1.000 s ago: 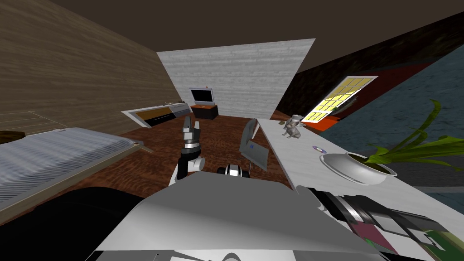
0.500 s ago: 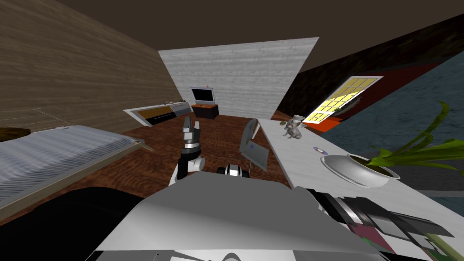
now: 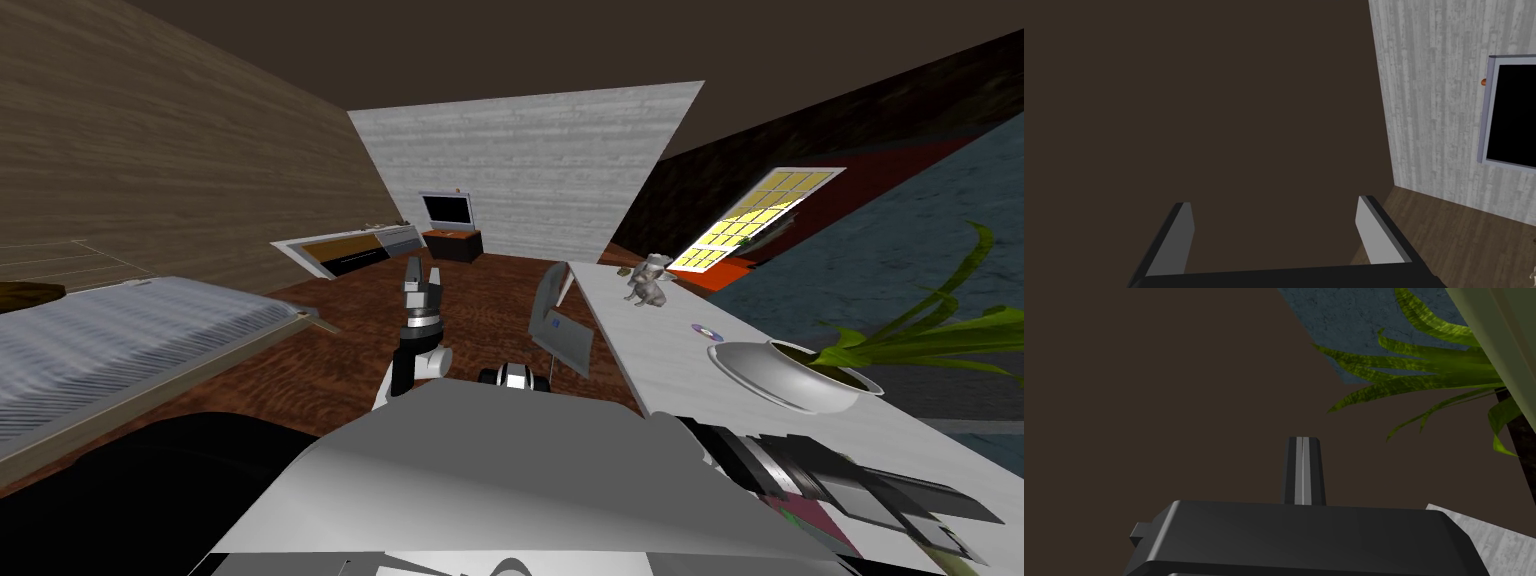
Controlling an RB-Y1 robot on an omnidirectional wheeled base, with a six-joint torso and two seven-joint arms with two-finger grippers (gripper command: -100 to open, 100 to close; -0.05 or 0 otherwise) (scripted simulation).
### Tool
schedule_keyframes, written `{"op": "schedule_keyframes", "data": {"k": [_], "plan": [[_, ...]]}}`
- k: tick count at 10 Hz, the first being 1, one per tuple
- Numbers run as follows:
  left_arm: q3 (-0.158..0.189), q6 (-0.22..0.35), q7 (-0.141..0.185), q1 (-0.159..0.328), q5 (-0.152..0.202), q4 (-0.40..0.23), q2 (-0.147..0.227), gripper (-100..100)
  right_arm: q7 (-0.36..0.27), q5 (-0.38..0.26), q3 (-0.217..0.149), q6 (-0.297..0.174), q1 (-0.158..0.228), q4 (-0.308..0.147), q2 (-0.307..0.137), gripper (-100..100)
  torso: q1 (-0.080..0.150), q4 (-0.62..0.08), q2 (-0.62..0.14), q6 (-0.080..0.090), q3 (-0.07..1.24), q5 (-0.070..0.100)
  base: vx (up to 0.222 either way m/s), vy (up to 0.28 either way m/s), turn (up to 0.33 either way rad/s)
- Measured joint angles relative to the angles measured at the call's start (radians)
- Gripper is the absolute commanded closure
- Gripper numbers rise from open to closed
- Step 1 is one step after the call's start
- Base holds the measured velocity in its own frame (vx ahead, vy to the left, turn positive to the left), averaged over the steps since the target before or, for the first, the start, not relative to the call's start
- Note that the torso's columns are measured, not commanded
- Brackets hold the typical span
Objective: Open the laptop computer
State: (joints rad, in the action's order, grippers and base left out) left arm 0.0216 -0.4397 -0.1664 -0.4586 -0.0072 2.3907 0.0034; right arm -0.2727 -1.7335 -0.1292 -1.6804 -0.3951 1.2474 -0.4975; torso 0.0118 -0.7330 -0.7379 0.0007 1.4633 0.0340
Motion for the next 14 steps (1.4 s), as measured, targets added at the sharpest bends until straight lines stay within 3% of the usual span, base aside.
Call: {"op": "schedule_keyframes", "data": {"k": [2,3,6,12,13,14], "plan": [[0.0,0.0,0.0,0.0,0.0,0.0,0.0,0,-0.017,-0.015,0.001,-0.014,-0.013,0.029,0.004,100,0.0,-0.001,0.002,-0.002,0.002,-0.005,-0.023,-0.023,0.076],[0.0,0.0,0.0,0.0,0.0,0.0,0.0,0,-0.006,-0.029,0.002,-0.035,-0.013,0.024,0.009,-100,0.003,0.0,0.002,-0.001,0.002,-0.003,-0.021,0.072,-0.003],[0.0,0.0,0.0,0.0,0.0,0.0,0.0,0,-0.025,-0.003,-0.045,0.024,-0.002,0.037,-0.051,-100,-0.009,-0.004,0.0,0.0,0.012,-0.031,-0.013,0.101,-0.033],[0.0,0.0,0.0,0.0,0.0,0.0,0.0,0,-0.079,0.042,-0.128,0.133,-0.001,0.094,-0.152,-100,-0.013,-0.005,0.0,-0.001,0.013,-0.034,-0.017,0.076,-0.019],[0.0,0.0,0.0,0.0,0.0,0.0,0.0,0,-0.08,0.043,-0.13,0.137,-0.001,0.094,-0.154,0,-0.01,-0.005,0.0,-0.001,0.013,-0.033,-0.002,0.011,0.0],[0.0,0.0,0.0,0.0,0.0,0.0,0.0,0,-0.08,0.043,-0.129,0.137,-0.001,0.094,-0.154,0,-0.008,-0.005,0.001,-0.001,0.013,-0.033,-0.001,0.005,0.0]]}}
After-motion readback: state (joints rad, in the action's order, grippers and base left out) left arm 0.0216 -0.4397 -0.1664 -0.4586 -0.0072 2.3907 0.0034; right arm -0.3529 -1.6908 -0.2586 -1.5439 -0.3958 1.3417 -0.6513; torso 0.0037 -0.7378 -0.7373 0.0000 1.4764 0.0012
